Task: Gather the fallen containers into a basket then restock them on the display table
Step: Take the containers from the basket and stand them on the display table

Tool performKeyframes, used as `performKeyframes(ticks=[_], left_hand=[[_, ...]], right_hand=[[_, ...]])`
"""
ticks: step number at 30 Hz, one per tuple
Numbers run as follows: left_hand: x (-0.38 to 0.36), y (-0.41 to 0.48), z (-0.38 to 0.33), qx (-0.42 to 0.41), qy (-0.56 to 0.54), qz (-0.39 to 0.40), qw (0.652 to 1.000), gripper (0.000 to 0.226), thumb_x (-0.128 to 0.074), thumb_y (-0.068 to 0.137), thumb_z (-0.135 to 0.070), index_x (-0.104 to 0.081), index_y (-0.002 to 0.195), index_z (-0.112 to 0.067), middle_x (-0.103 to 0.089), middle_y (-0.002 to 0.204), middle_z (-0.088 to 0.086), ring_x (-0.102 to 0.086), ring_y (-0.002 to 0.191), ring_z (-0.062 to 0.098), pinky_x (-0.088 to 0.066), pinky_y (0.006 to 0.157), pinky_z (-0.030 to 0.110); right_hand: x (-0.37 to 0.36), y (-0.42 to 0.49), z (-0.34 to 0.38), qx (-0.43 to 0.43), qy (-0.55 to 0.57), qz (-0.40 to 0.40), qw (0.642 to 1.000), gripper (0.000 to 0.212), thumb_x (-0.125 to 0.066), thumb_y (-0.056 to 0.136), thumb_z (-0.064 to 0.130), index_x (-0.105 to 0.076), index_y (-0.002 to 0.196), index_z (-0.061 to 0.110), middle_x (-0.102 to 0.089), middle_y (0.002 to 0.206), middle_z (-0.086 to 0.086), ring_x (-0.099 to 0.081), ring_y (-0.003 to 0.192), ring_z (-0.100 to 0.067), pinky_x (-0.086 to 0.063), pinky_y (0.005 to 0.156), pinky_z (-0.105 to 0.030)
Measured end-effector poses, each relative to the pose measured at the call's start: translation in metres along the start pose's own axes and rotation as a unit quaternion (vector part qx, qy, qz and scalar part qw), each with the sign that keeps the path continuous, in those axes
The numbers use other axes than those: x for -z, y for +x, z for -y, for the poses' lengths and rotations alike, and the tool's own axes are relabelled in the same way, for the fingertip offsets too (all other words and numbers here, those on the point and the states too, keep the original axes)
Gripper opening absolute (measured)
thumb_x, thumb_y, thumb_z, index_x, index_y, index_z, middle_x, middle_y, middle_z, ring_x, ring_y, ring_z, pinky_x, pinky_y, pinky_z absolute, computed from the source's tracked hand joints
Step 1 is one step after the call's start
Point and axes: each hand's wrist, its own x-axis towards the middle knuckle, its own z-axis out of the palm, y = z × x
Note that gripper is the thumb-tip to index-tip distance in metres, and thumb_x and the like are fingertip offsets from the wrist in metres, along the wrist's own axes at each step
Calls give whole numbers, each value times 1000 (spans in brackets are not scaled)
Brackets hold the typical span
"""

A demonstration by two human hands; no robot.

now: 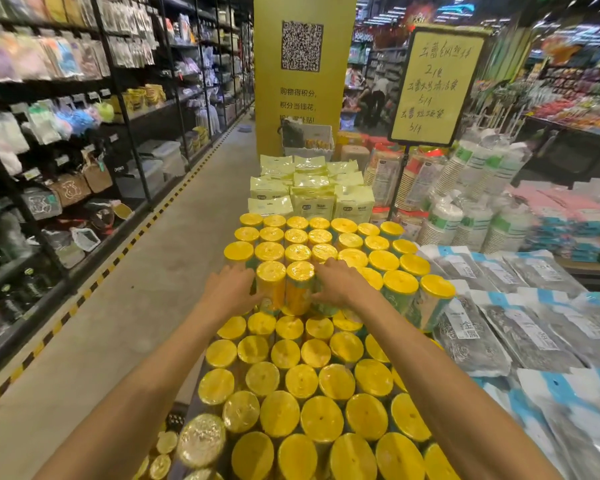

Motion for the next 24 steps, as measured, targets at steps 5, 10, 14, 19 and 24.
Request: performKeyframes(ticks=[5, 10, 14, 19, 24], left_hand=[[23, -47, 0, 5, 47, -6, 999, 45, -59, 91, -46, -52, 126, -18, -57, 127, 6, -53, 116, 29, -43, 84, 38], [33, -104, 10, 37, 17, 4, 999, 46, -57, 91, -47, -55, 127, -18, -53, 126, 10, -49, 119, 30, -46, 93, 41], [26, -174, 16, 53, 5, -19, 998, 55, -58, 92, -41, -46, 141, -18, -49, 137, 12, -45, 126, 33, -40, 99, 43], [11, -259, 46, 71, 9, -44, 996, 46, -56, 92, -44, -54, 130, -18, -55, 128, 8, -53, 115, 29, -49, 89, 43], [13, -323, 87, 115, 12, -48, 992, 48, -54, 92, -44, -52, 132, -18, -55, 130, 7, -52, 118, 29, -45, 92, 43]], right_hand=[[10, -37, 19, 11, -18, -8, 1000, 58, -60, 90, 44, -47, 137, 13, -42, 140, -16, -41, 128, -35, -42, 97, -49], [11, -83, 46, 47, -19, -29, 998, 69, -63, 89, 48, -39, 144, 14, -39, 144, -15, -38, 132, -36, -39, 101, -49], [-3, -121, 71, 77, 11, -41, 996, 69, -64, 88, 51, -41, 143, 17, -39, 144, -14, -39, 132, -36, -40, 104, -52], [-29, -162, 115, 118, 51, -43, 991, 65, -65, 88, 48, -45, 140, 16, -40, 142, -15, -42, 129, -36, -43, 100, -49], [-37, -182, 174, 157, 54, -5, 986, 68, -67, 84, 53, -49, 139, 17, -46, 139, -16, -42, 128, -37, -44, 100, -49]])
